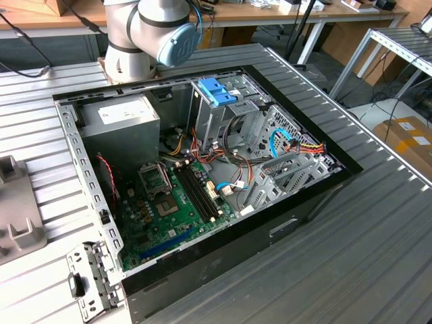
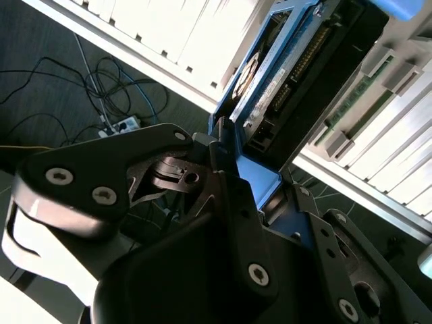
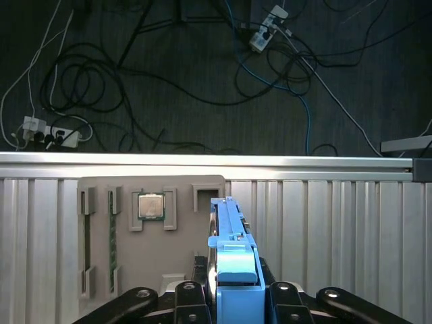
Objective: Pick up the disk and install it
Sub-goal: 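Pick up the disk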
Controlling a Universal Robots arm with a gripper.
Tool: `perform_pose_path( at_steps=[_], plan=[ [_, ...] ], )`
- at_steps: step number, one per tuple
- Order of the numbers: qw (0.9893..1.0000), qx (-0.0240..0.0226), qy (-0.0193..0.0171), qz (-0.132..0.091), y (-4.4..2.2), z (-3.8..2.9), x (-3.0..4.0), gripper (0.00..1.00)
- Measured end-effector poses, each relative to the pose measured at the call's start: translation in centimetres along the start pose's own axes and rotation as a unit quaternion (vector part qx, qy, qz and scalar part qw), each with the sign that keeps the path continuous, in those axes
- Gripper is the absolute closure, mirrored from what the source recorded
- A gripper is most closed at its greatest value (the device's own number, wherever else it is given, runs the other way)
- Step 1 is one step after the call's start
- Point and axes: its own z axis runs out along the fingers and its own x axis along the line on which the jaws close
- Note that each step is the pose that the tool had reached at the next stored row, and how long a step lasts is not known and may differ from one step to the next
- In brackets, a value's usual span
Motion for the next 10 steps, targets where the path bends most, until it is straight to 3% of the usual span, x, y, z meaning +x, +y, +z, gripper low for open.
perform_pose_path(
  at_steps=[10],
  plan=[
    [1.0, 0.0, -0.0003, 0.0, 0.05, -1.02, -0.08, 0.63]
  ],
)
